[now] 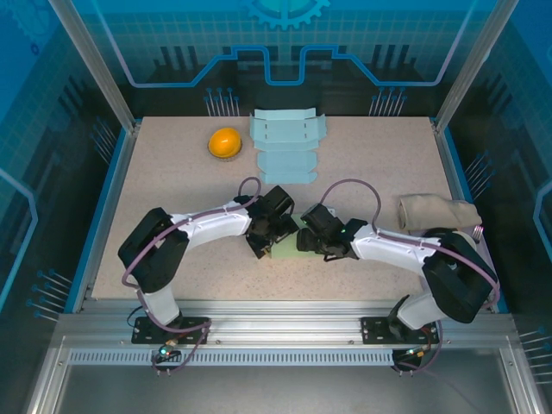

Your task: Fold the paper box

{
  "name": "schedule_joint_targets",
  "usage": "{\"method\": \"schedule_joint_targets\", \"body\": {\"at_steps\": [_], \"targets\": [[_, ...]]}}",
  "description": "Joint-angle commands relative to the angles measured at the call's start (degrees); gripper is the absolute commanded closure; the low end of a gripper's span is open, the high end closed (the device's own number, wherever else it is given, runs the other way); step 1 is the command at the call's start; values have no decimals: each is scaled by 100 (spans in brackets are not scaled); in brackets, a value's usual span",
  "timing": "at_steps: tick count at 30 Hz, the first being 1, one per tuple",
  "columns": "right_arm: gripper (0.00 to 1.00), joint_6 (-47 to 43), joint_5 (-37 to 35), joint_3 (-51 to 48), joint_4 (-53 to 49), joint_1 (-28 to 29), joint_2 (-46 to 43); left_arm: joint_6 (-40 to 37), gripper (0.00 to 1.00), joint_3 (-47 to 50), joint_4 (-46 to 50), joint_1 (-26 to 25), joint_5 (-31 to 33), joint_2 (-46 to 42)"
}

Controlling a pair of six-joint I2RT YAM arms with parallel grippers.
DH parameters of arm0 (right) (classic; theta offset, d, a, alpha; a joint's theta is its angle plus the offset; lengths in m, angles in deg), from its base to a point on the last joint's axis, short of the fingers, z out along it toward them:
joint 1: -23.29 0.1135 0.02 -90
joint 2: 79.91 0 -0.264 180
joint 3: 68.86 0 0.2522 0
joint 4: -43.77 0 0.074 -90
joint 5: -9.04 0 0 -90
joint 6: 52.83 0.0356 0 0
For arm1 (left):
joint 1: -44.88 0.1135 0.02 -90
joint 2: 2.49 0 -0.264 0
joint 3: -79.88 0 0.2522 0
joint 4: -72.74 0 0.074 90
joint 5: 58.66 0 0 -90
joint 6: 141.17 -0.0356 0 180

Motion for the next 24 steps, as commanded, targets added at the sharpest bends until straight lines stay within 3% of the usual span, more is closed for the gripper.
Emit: {"method": "schedule_joint_targets", "body": {"at_steps": [1, 24], "targets": [[31, -128, -91, -2, -216, 85, -269, -52, 7, -65, 164, -36, 162, 129], [42, -329, 77, -46, -139, 79, -172, 92, 16, -110, 0, -37, 133, 329]]}}
